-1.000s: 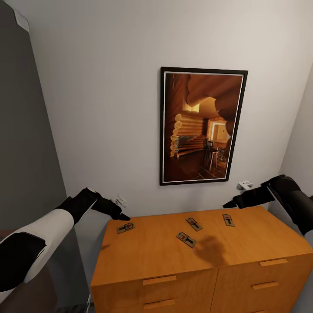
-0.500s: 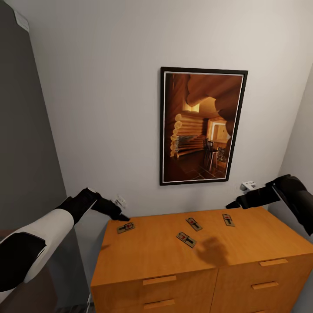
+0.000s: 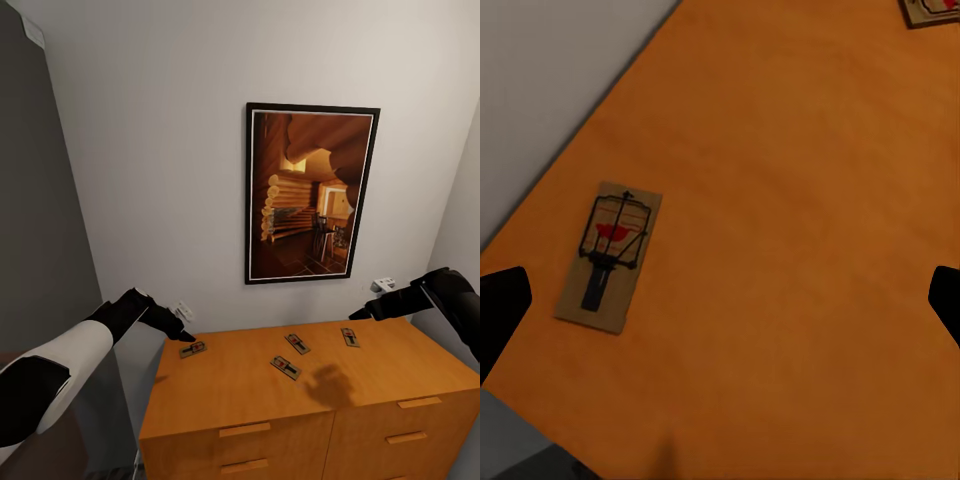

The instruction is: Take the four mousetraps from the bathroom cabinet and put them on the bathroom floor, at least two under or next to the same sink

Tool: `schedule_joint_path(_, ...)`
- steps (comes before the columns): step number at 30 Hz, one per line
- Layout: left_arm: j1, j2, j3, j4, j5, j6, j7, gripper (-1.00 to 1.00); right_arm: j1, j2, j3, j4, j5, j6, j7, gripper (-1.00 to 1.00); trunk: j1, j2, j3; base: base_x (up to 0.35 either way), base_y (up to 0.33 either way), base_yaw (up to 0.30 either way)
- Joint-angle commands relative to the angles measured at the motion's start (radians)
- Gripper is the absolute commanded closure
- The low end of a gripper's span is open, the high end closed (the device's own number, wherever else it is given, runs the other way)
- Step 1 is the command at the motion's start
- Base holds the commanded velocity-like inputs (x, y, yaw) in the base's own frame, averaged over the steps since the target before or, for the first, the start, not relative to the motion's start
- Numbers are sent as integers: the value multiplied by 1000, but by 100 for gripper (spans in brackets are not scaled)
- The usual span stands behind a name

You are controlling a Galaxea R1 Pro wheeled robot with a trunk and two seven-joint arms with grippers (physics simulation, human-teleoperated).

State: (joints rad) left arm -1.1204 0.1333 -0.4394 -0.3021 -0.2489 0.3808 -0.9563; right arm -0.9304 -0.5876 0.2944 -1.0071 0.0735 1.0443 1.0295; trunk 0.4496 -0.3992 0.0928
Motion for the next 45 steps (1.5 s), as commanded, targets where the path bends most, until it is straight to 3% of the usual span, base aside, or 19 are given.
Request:
schedule_joint_path(1, 0, 0, 4, -2, -7, 9, -6, -100, -1, -1, 2, -1, 8, 3, 8, -100, 0, -1, -1, 0, 0, 0)
schedule_joint_path(5, 1, 2, 5, -2, -8, 10, -10, -100, -1, -3, 2, -1, 8, 3, 9, -100, 0, -1, -1, 0, 0, 0)
schedule_joint_path(20, 0, 5, 8, -3, -9, 10, -78, -100, -1, -16, 0, -1, 8, 3, 34, -100, 58, -106, -48, 0, 0, 0)
schedule_joint_path(45, 0, 7, 8, -3, -9, 10, -83, -100, -1, -27, 0, -1, 9, 3, 63, -100, 154, -281, -126, 0, 0, 0)
